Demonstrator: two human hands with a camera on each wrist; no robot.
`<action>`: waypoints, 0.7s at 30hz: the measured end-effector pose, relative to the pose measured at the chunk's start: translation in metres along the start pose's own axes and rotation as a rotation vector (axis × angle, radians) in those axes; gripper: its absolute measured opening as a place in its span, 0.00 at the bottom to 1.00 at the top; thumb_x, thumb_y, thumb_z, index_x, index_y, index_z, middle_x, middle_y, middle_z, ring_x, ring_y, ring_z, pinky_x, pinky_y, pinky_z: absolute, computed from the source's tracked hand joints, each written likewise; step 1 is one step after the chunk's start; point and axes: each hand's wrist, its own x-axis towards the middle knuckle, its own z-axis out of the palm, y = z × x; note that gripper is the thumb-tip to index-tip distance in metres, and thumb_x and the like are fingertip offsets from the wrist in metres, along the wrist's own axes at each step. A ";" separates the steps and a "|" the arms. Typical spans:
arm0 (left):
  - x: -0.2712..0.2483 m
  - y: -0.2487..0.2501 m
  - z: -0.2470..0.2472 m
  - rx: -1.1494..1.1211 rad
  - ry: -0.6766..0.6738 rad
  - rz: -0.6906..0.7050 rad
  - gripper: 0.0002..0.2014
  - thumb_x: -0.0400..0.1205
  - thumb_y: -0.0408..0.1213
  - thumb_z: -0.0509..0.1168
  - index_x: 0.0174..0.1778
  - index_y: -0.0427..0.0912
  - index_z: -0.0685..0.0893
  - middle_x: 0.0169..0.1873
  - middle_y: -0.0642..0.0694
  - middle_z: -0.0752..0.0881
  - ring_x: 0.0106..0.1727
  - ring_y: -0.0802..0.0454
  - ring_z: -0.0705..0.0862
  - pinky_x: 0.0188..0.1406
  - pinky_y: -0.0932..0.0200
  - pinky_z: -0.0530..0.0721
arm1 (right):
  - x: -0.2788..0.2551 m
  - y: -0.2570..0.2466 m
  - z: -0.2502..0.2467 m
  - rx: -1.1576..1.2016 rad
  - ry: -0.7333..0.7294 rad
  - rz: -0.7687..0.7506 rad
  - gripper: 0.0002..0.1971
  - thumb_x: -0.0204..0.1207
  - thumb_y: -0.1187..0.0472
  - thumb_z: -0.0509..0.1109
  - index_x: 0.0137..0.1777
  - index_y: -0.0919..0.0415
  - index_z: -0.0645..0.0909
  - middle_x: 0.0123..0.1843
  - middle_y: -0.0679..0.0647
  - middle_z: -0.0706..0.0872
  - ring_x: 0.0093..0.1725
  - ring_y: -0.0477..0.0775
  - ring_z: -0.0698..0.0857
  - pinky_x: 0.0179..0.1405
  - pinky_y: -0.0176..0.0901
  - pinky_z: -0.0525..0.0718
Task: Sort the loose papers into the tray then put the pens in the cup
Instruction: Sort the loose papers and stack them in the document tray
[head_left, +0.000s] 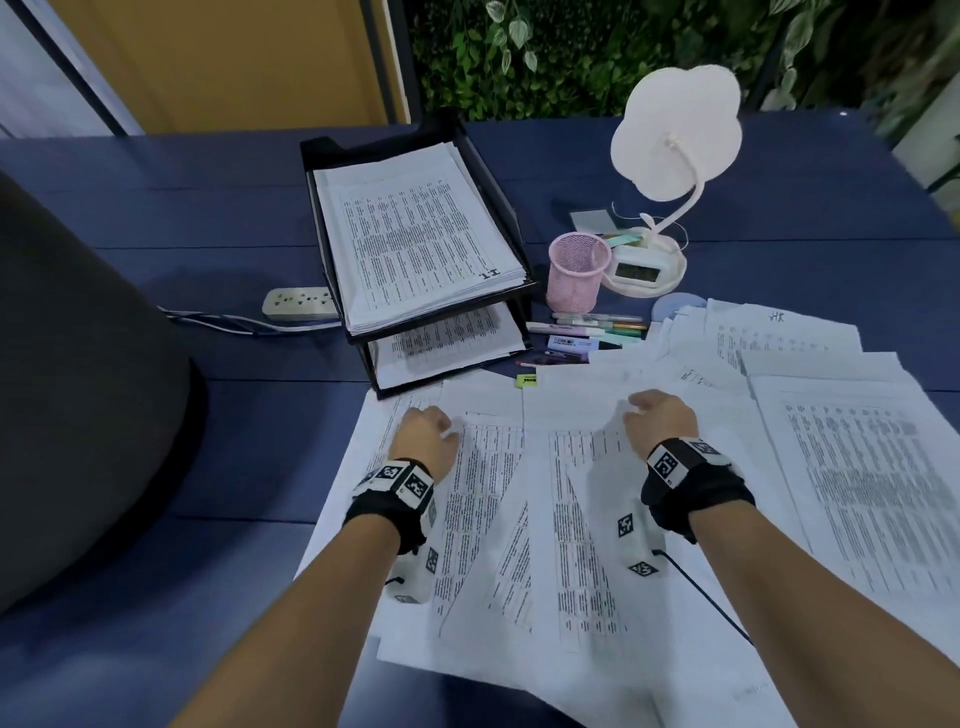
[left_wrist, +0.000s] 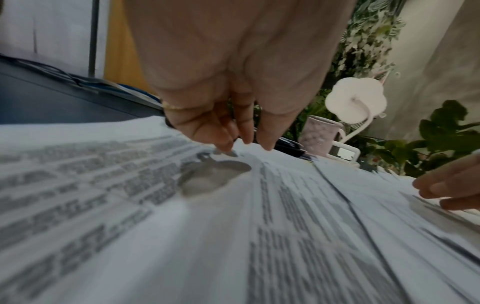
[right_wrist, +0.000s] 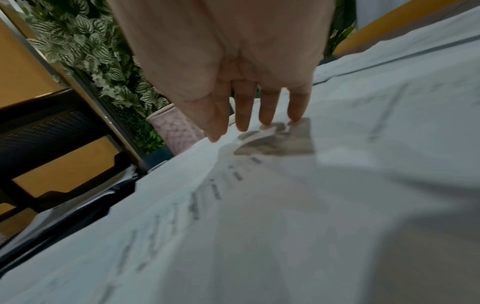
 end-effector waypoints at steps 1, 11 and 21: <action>-0.006 0.003 0.006 -0.006 -0.029 0.024 0.14 0.83 0.40 0.63 0.61 0.38 0.81 0.62 0.39 0.76 0.57 0.43 0.82 0.57 0.56 0.79 | -0.003 0.010 -0.006 -0.065 0.019 0.041 0.16 0.77 0.58 0.67 0.64 0.52 0.81 0.65 0.59 0.82 0.65 0.64 0.79 0.64 0.52 0.80; -0.042 0.048 0.049 -0.278 -0.244 -0.050 0.28 0.84 0.43 0.64 0.78 0.37 0.67 0.71 0.41 0.77 0.68 0.44 0.77 0.66 0.56 0.75 | -0.018 0.082 -0.057 -0.422 -0.001 0.286 0.46 0.65 0.34 0.71 0.76 0.61 0.61 0.72 0.67 0.67 0.71 0.69 0.69 0.67 0.58 0.71; -0.053 0.056 0.068 -0.212 -0.201 -0.021 0.19 0.79 0.46 0.70 0.60 0.38 0.79 0.54 0.43 0.85 0.55 0.44 0.83 0.57 0.53 0.82 | -0.022 0.078 -0.055 -0.308 -0.068 0.236 0.42 0.67 0.41 0.75 0.74 0.62 0.63 0.69 0.66 0.69 0.64 0.69 0.77 0.59 0.58 0.81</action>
